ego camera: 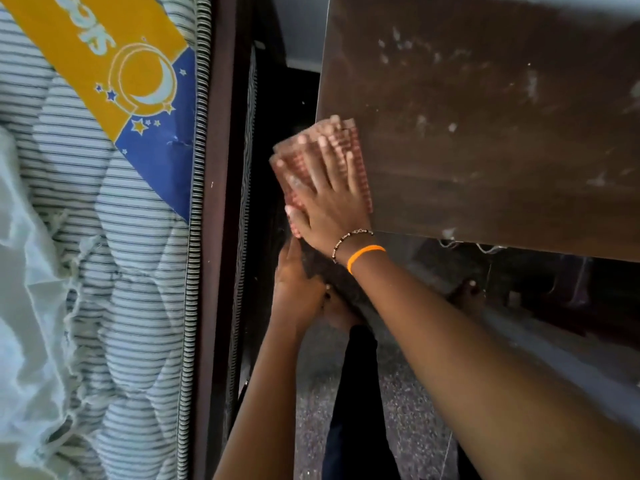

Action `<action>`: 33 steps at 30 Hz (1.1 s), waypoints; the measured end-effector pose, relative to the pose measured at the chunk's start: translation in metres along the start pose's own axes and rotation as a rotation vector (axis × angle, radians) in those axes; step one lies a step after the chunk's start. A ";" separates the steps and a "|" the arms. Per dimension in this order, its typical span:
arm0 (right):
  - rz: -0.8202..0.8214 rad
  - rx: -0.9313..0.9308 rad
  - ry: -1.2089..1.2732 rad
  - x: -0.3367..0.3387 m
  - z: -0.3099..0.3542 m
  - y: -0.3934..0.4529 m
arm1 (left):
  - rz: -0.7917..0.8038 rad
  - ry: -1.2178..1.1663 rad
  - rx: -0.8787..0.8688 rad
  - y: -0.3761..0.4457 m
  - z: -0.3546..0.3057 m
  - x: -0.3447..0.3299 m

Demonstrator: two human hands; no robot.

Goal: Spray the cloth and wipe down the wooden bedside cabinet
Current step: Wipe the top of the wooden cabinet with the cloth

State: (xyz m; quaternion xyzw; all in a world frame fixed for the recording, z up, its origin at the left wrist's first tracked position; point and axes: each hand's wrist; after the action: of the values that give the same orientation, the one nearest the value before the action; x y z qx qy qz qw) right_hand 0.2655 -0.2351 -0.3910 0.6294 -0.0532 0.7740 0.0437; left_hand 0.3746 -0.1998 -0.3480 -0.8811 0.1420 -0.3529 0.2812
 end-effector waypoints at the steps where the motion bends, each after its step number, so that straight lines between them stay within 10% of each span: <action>1: 0.000 0.053 -0.013 -0.001 -0.002 -0.004 | -0.001 0.020 0.013 -0.002 0.002 0.001; 8: 0.005 -0.003 -0.066 0.007 -0.074 -0.065 | -0.038 0.256 -0.113 -0.017 -0.010 -0.003; 15: -0.001 -0.545 -0.102 0.019 -0.096 -0.116 | -0.089 0.230 -0.104 -0.017 -0.027 -0.017; 26: 0.024 0.014 0.049 0.004 -0.025 0.027 | -0.224 0.676 -0.287 -0.008 -0.021 -0.020; 33: -0.033 -0.184 -0.041 0.021 -0.109 0.054 | -0.210 0.943 -0.523 0.012 -0.038 -0.028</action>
State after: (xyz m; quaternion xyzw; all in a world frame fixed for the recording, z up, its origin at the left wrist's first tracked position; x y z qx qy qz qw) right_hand 0.1478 -0.2732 -0.3938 0.6391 -0.1143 0.7521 0.1131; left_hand 0.3274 -0.2116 -0.3473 -0.6775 0.2467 -0.6885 -0.0778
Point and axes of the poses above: each hand's wrist, its own y-axis towards the middle knuckle, its own x-axis out of the back of the hand, z = x × y, and after that the axes turned 14 degrees about -z, right-handed
